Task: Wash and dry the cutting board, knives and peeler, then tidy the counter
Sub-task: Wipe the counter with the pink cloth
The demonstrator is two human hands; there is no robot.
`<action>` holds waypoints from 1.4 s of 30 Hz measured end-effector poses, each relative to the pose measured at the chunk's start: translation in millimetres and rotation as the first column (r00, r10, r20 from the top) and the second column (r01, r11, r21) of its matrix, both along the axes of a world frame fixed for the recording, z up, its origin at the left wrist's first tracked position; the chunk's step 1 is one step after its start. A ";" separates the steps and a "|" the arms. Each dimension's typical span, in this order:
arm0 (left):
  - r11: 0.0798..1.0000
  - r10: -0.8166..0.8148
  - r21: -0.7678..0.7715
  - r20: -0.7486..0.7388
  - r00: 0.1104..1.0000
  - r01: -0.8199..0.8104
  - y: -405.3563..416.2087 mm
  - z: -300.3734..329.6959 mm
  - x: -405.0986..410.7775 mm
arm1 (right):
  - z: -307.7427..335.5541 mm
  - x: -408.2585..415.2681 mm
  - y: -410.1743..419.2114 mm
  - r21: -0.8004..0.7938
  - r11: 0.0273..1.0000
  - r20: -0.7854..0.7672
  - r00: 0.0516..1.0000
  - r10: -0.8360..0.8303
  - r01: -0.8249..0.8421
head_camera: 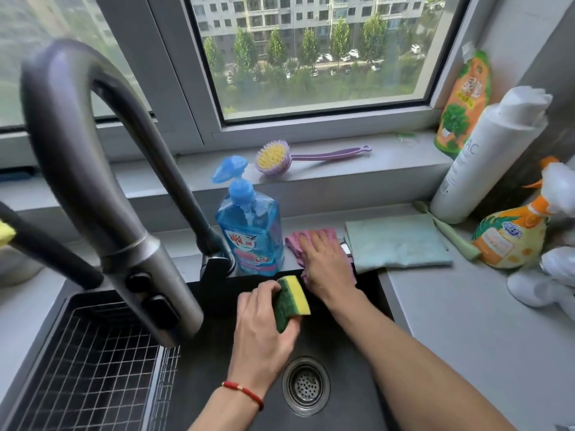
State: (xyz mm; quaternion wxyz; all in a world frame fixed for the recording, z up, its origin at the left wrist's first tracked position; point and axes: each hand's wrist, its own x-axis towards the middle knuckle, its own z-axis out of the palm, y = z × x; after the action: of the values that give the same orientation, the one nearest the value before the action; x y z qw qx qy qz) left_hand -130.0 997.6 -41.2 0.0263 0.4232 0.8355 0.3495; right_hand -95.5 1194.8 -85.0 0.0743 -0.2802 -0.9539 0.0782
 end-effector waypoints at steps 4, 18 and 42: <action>0.999 -0.017 0.040 -0.078 0.997 0.021 32.0 19.5 0.1 | -4.2 15.7 -18.3 -0.097 0.987 -0.097 0.988 0.122 -0.131; 0.996 0.017 -0.088 -0.091 0.996 -0.025 62.0 22.0 -21.3 | -13.0 61.6 -28.9 -0.217 0.963 -0.378 0.923 0.070 -0.162; 0.997 -0.069 -0.038 -0.052 0.996 0.067 -41.0 4.6 6.3 | 26.2 118.2 -116.1 -0.731 -0.457 0.085 0.597 -0.798 -0.506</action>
State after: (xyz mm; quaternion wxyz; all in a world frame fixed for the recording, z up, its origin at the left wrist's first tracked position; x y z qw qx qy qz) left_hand -123.6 956.6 -36.6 0.0235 0.4599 0.8272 0.3219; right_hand 22.7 1078.6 -58.8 0.1871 -0.3301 -0.1709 0.9093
